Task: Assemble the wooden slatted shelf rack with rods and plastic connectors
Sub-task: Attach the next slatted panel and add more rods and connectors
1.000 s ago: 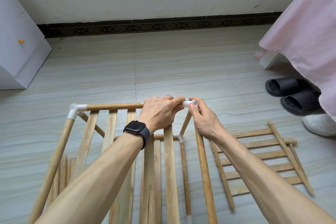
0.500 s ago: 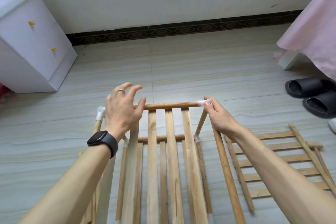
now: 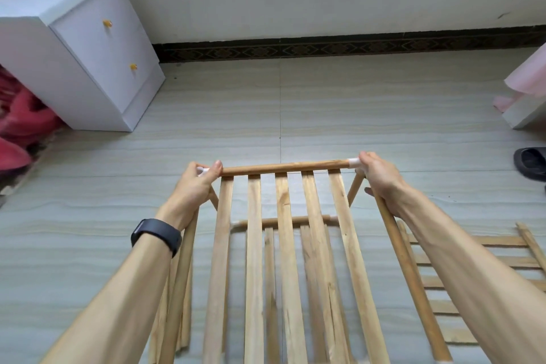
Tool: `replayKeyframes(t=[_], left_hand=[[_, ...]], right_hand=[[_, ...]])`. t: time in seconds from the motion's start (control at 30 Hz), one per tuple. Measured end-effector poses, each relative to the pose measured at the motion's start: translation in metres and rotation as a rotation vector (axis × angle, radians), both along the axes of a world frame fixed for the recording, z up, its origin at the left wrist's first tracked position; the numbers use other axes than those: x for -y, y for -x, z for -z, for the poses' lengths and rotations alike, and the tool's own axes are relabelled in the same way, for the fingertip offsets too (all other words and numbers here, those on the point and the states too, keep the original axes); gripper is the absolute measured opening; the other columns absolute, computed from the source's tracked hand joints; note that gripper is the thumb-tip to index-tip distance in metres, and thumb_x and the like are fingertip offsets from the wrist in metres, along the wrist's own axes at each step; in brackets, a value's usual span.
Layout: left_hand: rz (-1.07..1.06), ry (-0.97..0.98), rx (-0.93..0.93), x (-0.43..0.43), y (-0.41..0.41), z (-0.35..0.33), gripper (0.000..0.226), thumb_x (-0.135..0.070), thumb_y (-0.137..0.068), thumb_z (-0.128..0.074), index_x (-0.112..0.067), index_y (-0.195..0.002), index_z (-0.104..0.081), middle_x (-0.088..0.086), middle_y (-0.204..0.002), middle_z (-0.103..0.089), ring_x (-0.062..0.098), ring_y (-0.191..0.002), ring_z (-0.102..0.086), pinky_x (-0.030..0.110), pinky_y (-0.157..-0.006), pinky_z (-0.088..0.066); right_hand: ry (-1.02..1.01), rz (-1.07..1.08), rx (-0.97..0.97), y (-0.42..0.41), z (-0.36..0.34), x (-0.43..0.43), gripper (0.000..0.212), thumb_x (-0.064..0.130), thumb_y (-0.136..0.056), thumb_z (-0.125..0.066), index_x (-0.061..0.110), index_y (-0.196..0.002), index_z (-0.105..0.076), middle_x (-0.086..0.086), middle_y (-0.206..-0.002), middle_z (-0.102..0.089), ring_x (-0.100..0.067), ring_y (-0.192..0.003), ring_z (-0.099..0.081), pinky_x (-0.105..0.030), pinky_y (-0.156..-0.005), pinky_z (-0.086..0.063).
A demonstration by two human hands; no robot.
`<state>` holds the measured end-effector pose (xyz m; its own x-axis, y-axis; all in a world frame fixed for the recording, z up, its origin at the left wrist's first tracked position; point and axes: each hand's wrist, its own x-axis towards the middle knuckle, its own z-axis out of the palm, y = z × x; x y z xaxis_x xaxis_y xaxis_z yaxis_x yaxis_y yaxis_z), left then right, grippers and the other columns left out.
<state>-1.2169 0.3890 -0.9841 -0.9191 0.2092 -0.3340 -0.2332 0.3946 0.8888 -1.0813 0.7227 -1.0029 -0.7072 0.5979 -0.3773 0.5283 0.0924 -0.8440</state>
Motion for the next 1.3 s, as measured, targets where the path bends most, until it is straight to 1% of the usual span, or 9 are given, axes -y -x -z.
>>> replayKeyframes(t=[0.17, 0.27, 0.33, 0.47, 0.6, 0.73, 0.83, 0.93, 1.3], left_hand=[[0.003, 0.062, -0.051, -0.002, 0.014, 0.004, 0.041, -0.054, -0.095, -0.062, -0.015, -0.103, -0.053, 0.003, -0.107, -0.057, 0.032, -0.114, -0.059, 0.051, -0.102, -0.048], [0.05, 0.194, -0.116, -0.006, 0.007, -0.003, 0.055, -0.06, -0.094, -0.057, -0.017, -0.128, -0.048, 0.0, -0.126, -0.052, 0.027, -0.124, -0.052, 0.038, -0.097, -0.044], [0.041, 0.262, -0.176, -0.001, -0.003, -0.01, 0.064, -0.057, -0.097, -0.055, -0.017, -0.143, -0.037, 0.008, -0.143, -0.046, 0.028, -0.132, -0.047, 0.04, -0.103, -0.041], [0.023, 0.28, -0.12, 0.04, -0.052, -0.026, 0.073, -0.059, -0.096, -0.054, -0.019, -0.151, -0.03, 0.008, -0.15, -0.044, 0.027, -0.131, -0.048, 0.037, -0.097, -0.042], [0.04, 0.257, 0.024, 0.091, -0.123, -0.024, 0.077, -0.061, -0.094, -0.056, -0.019, -0.153, -0.029, 0.006, -0.145, -0.05, 0.025, -0.126, -0.053, 0.041, -0.1, -0.046], [0.041, 0.115, 0.16, 0.115, -0.192, -0.013, 0.062, -0.064, -0.089, -0.059, -0.02, -0.134, -0.055, -0.001, -0.12, -0.068, 0.017, -0.1, -0.071, 0.035, -0.076, -0.052], [0.021, -0.057, 0.261, 0.11, -0.222, -0.002, 0.052, -0.058, -0.088, -0.062, -0.014, -0.114, -0.069, 0.001, -0.095, -0.077, 0.02, -0.083, -0.075, 0.036, -0.073, -0.055], [-0.109, -0.248, 0.333, 0.099, -0.232, 0.002, 0.03, -0.04, -0.098, -0.062, -0.011, -0.091, -0.065, -0.001, -0.068, -0.065, 0.018, -0.061, -0.064, 0.032, -0.059, -0.054], [-0.143, -0.346, 0.25, 0.069, -0.194, 0.01, 0.028, -0.03, -0.103, -0.057, -0.023, -0.077, -0.05, -0.013, -0.056, -0.035, 0.002, -0.045, -0.028, 0.013, -0.04, -0.028]], right_hand=[[-0.15, -0.051, 0.034, 0.005, -0.001, 0.004, 0.034, 0.039, -0.108, -0.03, 0.015, -0.103, -0.053, -0.018, -0.118, -0.063, -0.036, -0.115, -0.057, -0.038, -0.079, -0.04], [-0.332, -0.033, 0.055, 0.001, -0.014, 0.006, 0.032, 0.042, -0.106, -0.031, 0.019, -0.106, -0.054, -0.003, -0.102, -0.062, -0.031, -0.108, -0.055, -0.037, -0.08, -0.035], [-0.401, 0.047, -0.006, -0.005, -0.028, 0.012, 0.028, 0.044, -0.104, -0.037, 0.022, -0.109, -0.053, 0.0, -0.105, -0.061, -0.029, -0.111, -0.055, -0.035, -0.083, -0.035], [-0.325, 0.048, -0.123, -0.058, -0.045, 0.037, 0.048, 0.055, -0.1, -0.05, 0.016, -0.128, -0.054, 0.001, -0.124, -0.059, -0.017, -0.11, -0.055, -0.031, -0.089, -0.039], [-0.152, -0.033, -0.065, -0.154, -0.046, 0.061, 0.039, 0.049, -0.097, -0.062, 0.024, -0.125, -0.054, 0.006, -0.121, -0.062, -0.013, -0.109, -0.06, -0.034, -0.091, -0.045], [0.154, -0.01, -0.078, -0.229, -0.039, 0.07, 0.043, 0.035, -0.099, -0.064, 0.016, -0.135, -0.049, -0.004, -0.115, -0.069, -0.021, -0.094, -0.074, -0.04, -0.079, -0.054], [0.31, -0.016, -0.057, -0.249, -0.031, 0.071, 0.029, 0.032, -0.103, -0.057, 0.006, -0.116, -0.065, -0.004, -0.092, -0.071, -0.021, -0.074, -0.071, -0.037, -0.072, -0.048], [0.556, 0.085, -0.126, -0.246, -0.027, 0.081, 0.026, 0.028, -0.105, -0.052, 0.007, -0.092, -0.059, -0.003, -0.072, -0.053, -0.015, -0.059, -0.05, -0.025, -0.058, -0.041], [0.507, 0.217, -0.216, -0.203, -0.021, 0.086, 0.03, 0.024, -0.108, -0.048, 0.017, -0.079, -0.045, 0.003, -0.065, -0.035, -0.007, -0.055, -0.033, -0.017, -0.044, -0.029]])
